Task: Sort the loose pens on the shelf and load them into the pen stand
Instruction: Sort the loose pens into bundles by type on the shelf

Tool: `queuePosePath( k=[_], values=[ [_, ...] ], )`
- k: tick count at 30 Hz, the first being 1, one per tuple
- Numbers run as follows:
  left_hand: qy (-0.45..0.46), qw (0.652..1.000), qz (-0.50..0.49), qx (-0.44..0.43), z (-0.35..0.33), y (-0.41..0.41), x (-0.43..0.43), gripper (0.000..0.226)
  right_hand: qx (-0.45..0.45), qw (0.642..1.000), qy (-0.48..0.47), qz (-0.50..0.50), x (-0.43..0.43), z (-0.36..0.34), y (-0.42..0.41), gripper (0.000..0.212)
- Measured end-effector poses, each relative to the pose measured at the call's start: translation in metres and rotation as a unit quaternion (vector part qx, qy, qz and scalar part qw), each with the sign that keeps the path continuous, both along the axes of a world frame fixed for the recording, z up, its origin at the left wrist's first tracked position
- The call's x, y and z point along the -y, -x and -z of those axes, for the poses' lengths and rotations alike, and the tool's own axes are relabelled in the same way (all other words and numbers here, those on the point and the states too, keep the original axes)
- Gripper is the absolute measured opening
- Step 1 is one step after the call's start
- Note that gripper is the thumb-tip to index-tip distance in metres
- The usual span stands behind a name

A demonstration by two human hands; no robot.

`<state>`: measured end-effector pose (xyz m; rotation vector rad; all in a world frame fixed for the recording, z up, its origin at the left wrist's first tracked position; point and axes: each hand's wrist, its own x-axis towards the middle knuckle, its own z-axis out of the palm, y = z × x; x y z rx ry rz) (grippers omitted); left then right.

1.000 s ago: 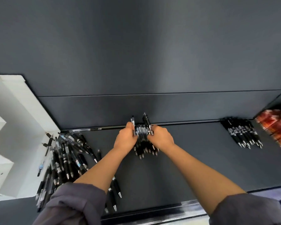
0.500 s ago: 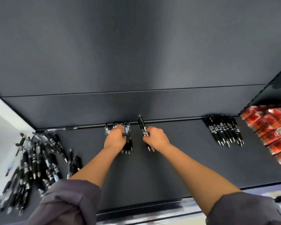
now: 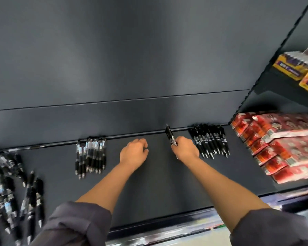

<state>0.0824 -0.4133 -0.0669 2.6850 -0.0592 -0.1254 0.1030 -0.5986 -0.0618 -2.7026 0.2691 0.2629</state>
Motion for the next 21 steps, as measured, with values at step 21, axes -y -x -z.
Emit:
queuePosePath(
  k=[21],
  values=[
    [0.001,0.988,0.155,-0.020,0.009,-0.081,0.091,0.011,0.030,0.984,0.109,0.140,0.122,0.002,-0.036,0.025]
  ],
)
